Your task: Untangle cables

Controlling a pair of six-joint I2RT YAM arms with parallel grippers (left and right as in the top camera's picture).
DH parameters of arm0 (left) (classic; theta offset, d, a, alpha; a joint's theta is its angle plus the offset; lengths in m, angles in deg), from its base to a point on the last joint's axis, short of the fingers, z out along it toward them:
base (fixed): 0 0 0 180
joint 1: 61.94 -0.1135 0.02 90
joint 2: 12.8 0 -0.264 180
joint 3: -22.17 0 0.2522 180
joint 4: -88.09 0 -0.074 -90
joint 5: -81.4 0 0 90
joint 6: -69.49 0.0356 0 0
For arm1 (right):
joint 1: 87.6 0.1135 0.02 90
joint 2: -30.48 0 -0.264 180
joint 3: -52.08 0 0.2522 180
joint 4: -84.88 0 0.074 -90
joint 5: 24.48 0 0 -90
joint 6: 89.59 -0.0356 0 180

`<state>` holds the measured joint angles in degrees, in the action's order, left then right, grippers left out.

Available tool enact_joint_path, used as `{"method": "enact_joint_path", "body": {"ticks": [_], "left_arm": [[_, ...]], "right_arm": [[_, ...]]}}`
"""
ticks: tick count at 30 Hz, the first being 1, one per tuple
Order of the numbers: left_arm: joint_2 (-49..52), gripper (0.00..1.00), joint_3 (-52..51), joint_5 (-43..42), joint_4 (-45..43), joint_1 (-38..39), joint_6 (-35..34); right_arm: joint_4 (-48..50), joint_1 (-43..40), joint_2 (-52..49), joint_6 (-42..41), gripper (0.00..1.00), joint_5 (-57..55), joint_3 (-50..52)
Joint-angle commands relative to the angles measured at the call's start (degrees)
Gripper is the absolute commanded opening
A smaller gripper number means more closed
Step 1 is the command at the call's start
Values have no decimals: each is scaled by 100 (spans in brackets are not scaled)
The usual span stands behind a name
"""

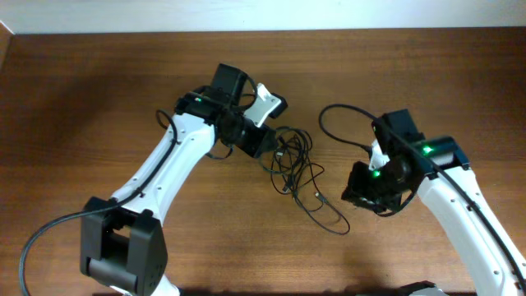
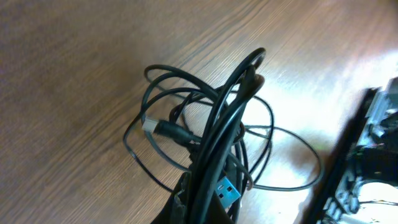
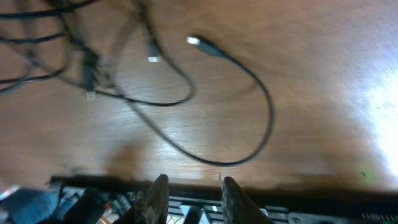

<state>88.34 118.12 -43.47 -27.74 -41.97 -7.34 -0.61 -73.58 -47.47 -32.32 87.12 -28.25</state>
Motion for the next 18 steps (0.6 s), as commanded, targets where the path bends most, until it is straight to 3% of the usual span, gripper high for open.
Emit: {"method": "enact_joint_path", "body": {"ticks": [1,5,6,11,18], "left_arm": [[-468,0,37,-608,-55,-291,192],[-562,0,37,-1241,-28,-326,20],[-562,0,37,-1296,-61,-326,-243],[-562,0,37,-1294,-83,-328,-1558],[-560,0,37,-1403,0,-326,-1838]], "right_arm": [[179,-17,35,354,26,741,-400],[1154,-15,33,1027,22,1834,-417],[1331,-15,33,1029,27,1827,-415],[1902,129,33,1377,33,1827,-415],[2068,542,-83,1473,34,1069,-413]]}}
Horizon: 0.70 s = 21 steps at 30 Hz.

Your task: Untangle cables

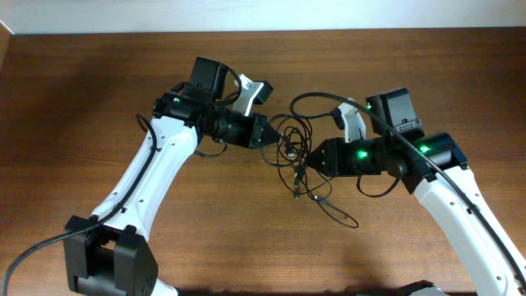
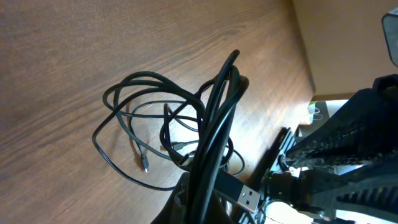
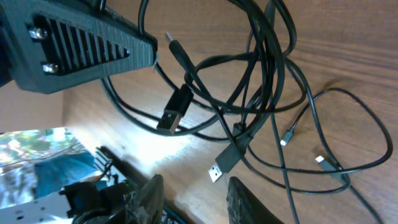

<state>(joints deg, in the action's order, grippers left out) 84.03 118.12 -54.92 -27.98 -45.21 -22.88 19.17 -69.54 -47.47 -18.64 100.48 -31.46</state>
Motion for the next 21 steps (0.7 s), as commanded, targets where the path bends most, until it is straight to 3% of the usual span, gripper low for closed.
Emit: {"method": "enact_joint_path", "body": {"ticks": [1,5,9,13,19,21], "left_arm": [[-131,0,37,-256,31,-2,-365],[-129,0,37,-232,31,-2,-15],[-129,0,37,-236,39,-2,468],[-129,0,37,-238,103,-2,494],[-129,0,37,-271,118,-2,-511],[-129,0,37,-780,118,-2,-555]], "right_arm": [[160,197,-173,109,34,-271,-90],[361,376,-603,280,33,-302,-90],[398,415,-968,280,25,-710,-90],[509,417,-1029,385,24,-737,-90],[590,640,-1029,428,25,-835,-90],[643,743,-1029,426,17,-1189,-90]]}}
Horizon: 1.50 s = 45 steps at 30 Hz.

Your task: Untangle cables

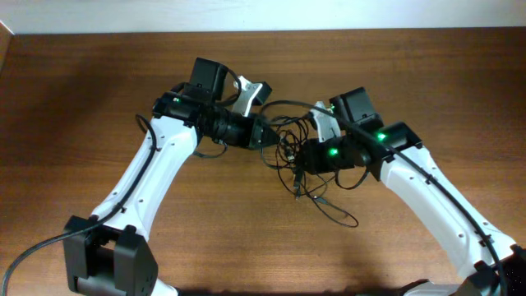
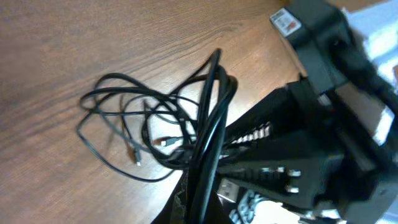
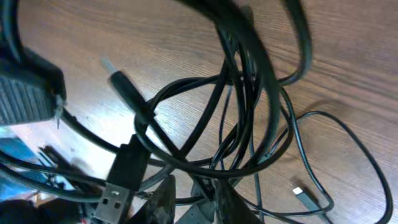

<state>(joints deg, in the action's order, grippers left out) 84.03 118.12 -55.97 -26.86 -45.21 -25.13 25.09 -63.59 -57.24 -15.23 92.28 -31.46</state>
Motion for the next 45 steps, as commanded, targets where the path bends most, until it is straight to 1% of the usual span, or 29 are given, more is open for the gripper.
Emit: {"method": "enact_joint_path", "body": {"ticks": [1,3,5,6,9,10,13,15,16,18,21,23,26,29,31,32,33,34,37,39,41,43,45], "left_arm": [[-129,0,37,-929,2,-2,-330],[-129,0,37,-828,2,-20,-328],[-129,0,37,-671,-2,-120,-330],[-129,0,37,-345,0,-173,-330],[-129,0,37,1252,2,-227,-372],[-129,0,37,1864,4,-227,-376],[-129,0,35,2614,28,-225,-581],[-129,0,35,3327,44,-227,-885],[-129,0,35,3449,48,-227,-914],[-129,0,35,3731,48,-227,-933],[-129,0,35,4319,92,-227,-1104],[-129,0,35,4312,98,-227,-1121],[-129,0,35,4179,131,-227,-1121],[-129,0,35,4183,129,-227,-1126],[-129,0,37,4094,136,-243,-1471],[-142,0,74,3840,131,-350,-1469],[-157,0,142,3493,129,-544,-1469],[-188,0,210,3178,76,-811,-1469],[-341,0,446,2079,-42,-1720,-1552],[-409,0,459,981,-157,-2223,-1624],[-407,0,459,-125,-221,-2704,-1895],[-407,0,459,-966,-326,-3095,-1895],[-407,0,459,-1088,-313,-3383,-1886]], "right_arm": [[46,181,-52,83,9,-525,-90],[46,181,-50,85,4,-575,-90],[50,173,-35,293,4,-581,-107],[39,166,15,326,4,-579,-114],[59,138,328,496,4,109,-122],[68,138,573,492,4,358,-129],[0,138,942,492,4,597,-129],[-177,138,1117,492,4,555,-129],[-245,138,1123,492,4,557,-129],[-645,138,1095,490,4,332,-127],[-1318,138,1073,487,4,-527,-127],[-1622,138,1069,483,4,-946,-127],[-1930,138,1016,459,4,-1657,-127],[-1961,138,841,400,4,-1738,-127],[-1985,138,601,391,4,-1773,-83],[-2044,138,481,251,4,-1965,-74],[-2208,138,293,-42,4,-2439,-72],[-2286,138,195,-162,4,-2638,-72],[-2385,138,-105,-184,4,-2747,-55],[-2369,138,-238,-184,4,-2747,-28],[-2352,138,-345,-186,4,-2747,-24],[-2337,138,-439,-184,4,-2750,-24],[-2249,138,-503,-212,4,-2743,-20]]}}
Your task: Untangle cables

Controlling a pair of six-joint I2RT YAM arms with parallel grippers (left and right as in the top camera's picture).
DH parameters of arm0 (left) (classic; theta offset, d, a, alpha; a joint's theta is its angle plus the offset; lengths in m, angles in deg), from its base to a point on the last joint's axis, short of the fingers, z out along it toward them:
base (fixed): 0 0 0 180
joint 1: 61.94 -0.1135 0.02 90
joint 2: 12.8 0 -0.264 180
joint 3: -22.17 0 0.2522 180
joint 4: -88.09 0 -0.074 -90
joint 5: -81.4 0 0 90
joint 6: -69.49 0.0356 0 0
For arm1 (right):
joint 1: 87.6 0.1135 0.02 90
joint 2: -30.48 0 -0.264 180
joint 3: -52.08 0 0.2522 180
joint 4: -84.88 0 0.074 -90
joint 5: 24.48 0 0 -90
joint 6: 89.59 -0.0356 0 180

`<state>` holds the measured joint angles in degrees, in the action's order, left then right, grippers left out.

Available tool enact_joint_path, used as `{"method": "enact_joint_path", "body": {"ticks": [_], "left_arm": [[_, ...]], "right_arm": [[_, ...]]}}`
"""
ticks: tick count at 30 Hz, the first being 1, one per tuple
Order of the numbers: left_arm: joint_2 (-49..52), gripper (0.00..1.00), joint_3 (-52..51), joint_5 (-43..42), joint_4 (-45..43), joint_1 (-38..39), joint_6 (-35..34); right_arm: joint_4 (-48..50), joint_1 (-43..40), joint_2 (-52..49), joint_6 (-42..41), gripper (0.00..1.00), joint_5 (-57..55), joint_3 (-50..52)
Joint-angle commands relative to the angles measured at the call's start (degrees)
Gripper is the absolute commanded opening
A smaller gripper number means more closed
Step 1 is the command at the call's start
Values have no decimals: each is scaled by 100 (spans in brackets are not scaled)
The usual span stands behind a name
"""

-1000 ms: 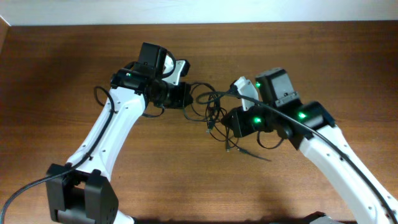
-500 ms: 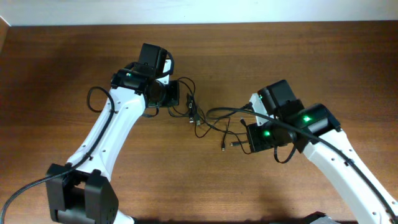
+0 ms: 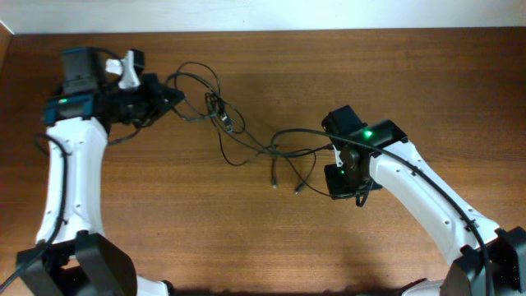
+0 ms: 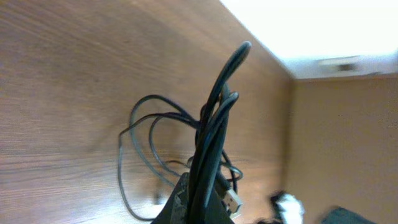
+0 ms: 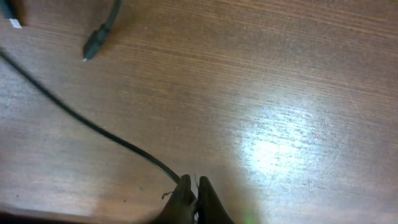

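Observation:
The black cables (image 3: 246,141) lie drawn out in a long loose strand across the table's middle. My left gripper (image 3: 163,95) at the far left is shut on a bundle of thick black cable (image 4: 214,130), a USB plug (image 4: 231,200) hanging beside it. My right gripper (image 3: 339,182) is low at the right of centre. In the right wrist view that gripper (image 5: 194,194) is shut on one thin black cable (image 5: 81,118) running off to the upper left. Two loose plug ends (image 3: 285,187) lie just left of it.
Brown wooden table (image 3: 263,247), with a pale wall along its far edge (image 3: 263,15). Loops of cable (image 3: 197,82) hang near the left gripper. A small plug (image 5: 93,43) lies on the wood ahead of the right fingers.
The left gripper has gone from the table's middle to the far left with its bundle. The right gripper has moved right and down, shut on a thin cable. The tangle is now stretched out.
The left gripper held the bundle at the knot in the middle, the right one open and low to the right. The right then stood open at the knot, then among its loops. Now the grippers are far apart and the knot is drawn into a strand.

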<state>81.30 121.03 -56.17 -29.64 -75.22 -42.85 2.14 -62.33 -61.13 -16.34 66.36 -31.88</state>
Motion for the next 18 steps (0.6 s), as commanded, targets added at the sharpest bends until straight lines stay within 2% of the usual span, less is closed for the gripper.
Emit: {"method": "enact_joint_path", "body": {"ticks": [1,2,4,5,6,9,11,14,16,18], "left_arm": [[-133,0,168,-1071,66,-450,-17],[-133,0,166,-1058,256,-463,264],[-133,0,162,-1051,686,-380,940],[-133,0,162,-1049,754,-330,1073],[-133,0,160,-1051,807,-284,1169],[-133,0,160,-1054,1051,-70,1589],[-133,0,160,-1058,1384,219,2035],[-133,0,157,-708,1655,791,3202],[-133,0,149,417,1694,1290,3550],[-133,0,133,586,1692,1709,3801]], "right_arm": [[149,11,-116,-247,11,-85,22],[313,11,-116,-306,41,223,22],[660,11,-116,-306,79,824,22],[776,9,-116,-302,83,916,22],[940,11,-116,-293,85,1051,22],[1419,9,-114,568,85,2400,17],[1971,-26,-114,511,85,3062,17],[2632,-361,-116,-170,85,3821,17],[2924,-636,-116,-719,84,4207,17],[2981,-866,-118,-1456,80,4044,17]]}}
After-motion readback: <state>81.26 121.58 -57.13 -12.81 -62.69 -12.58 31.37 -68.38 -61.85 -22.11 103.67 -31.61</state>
